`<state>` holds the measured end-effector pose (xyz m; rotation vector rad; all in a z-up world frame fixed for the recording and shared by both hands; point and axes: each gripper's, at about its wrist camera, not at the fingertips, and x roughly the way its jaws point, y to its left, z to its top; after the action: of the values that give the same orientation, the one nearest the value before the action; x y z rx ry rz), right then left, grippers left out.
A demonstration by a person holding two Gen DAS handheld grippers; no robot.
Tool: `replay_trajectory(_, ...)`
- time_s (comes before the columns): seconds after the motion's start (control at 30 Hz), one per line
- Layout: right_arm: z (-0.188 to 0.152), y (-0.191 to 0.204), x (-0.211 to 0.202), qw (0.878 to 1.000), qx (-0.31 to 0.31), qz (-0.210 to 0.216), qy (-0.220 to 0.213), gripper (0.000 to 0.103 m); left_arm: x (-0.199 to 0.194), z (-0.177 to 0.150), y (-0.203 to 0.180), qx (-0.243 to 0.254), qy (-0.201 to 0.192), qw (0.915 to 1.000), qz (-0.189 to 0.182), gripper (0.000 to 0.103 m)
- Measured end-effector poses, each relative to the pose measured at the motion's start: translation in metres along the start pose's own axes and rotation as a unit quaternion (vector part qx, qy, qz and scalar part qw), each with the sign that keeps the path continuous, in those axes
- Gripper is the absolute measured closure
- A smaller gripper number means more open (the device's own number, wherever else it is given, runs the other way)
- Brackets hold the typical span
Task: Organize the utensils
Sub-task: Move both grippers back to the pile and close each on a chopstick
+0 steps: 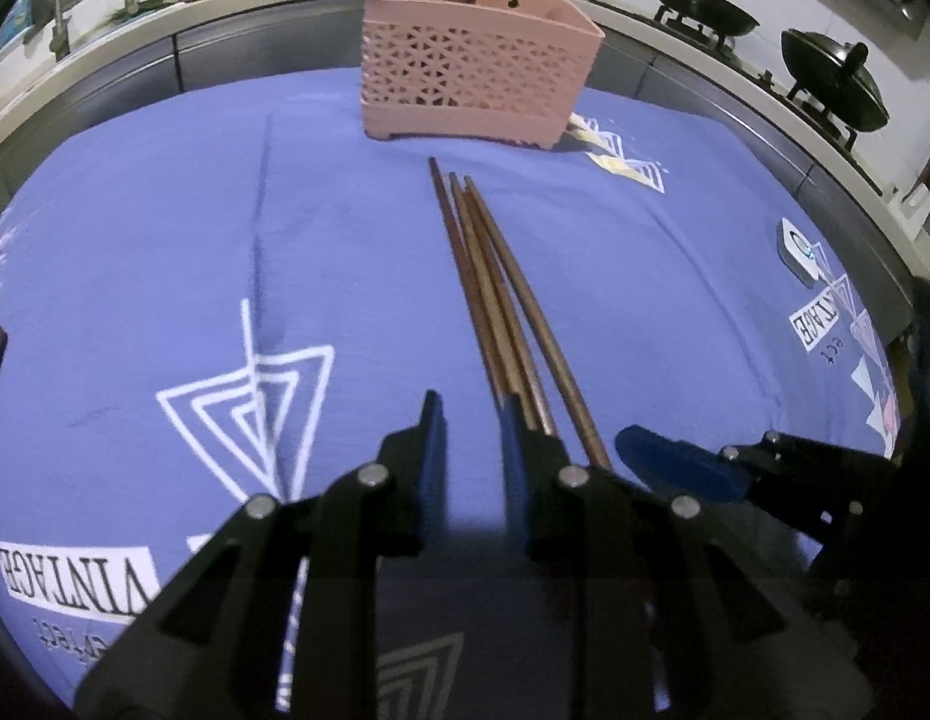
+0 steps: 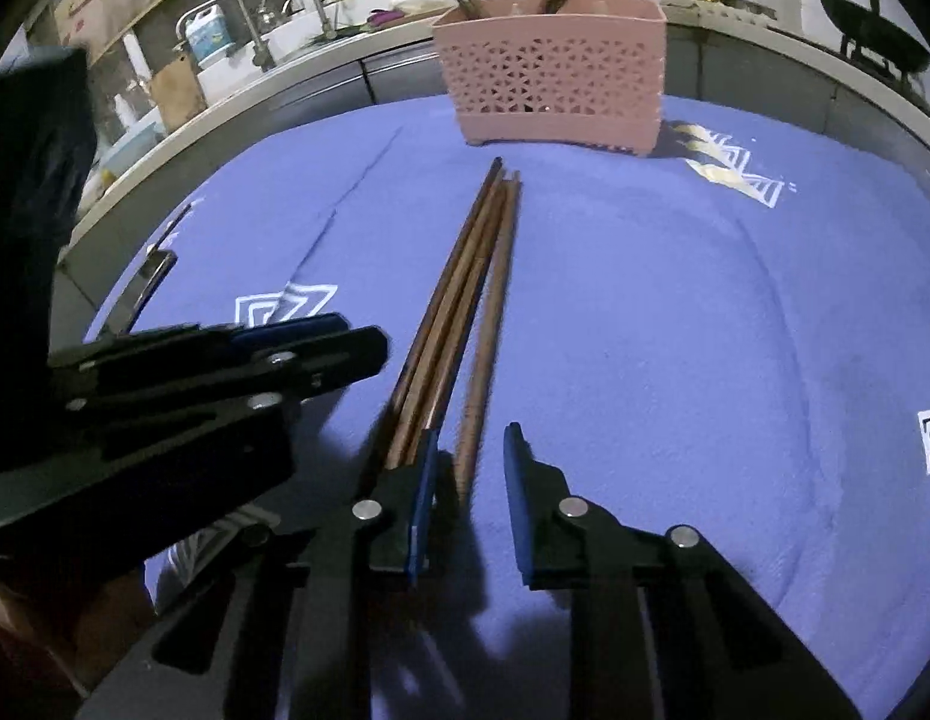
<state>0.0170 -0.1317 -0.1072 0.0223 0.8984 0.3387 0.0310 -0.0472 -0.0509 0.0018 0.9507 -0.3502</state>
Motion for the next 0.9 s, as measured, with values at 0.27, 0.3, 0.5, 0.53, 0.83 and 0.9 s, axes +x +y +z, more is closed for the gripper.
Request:
replay_trajectory(0.27,-0.004,-0.017,-0.004,0.999,0.02,-0.03,-0.013,0.085,0.009,-0.001,-0.007,0.011,0.007,0.9999,0.009,0.084)
replay_trajectory(0.3,-0.005,-0.017,-0.005,0.999,0.02,-0.029,-0.014,0.085,0.009,-0.001,-0.007,0.011,0.006,0.9999,0.011,0.084)
replay_trajectory(0.5,-0.008,-0.018,-0.006,0.999,0.022,-0.025,-0.021,0.085,0.014,0.006,-0.01,0.013,0.001,0.9996,0.024,0.084)
replay_trajectory(0.53,-0.008,-0.018,-0.006,0.999,0.024,-0.024,-0.021,0.085,0.014,0.007,-0.011,0.014,0.0,0.9995,0.027,0.084)
replay_trajectory(0.83,-0.011,-0.008,-0.006,0.999,0.007,-0.03,-0.026,0.085,0.018,0.014,-0.01,0.007,-0.001,0.9996,0.028,0.084)
replay_trajectory(0.9,-0.01,-0.009,-0.006,0.999,0.01,-0.026,-0.027,0.085,0.018,0.014,-0.008,0.004,-0.001,0.9995,0.031,0.083)
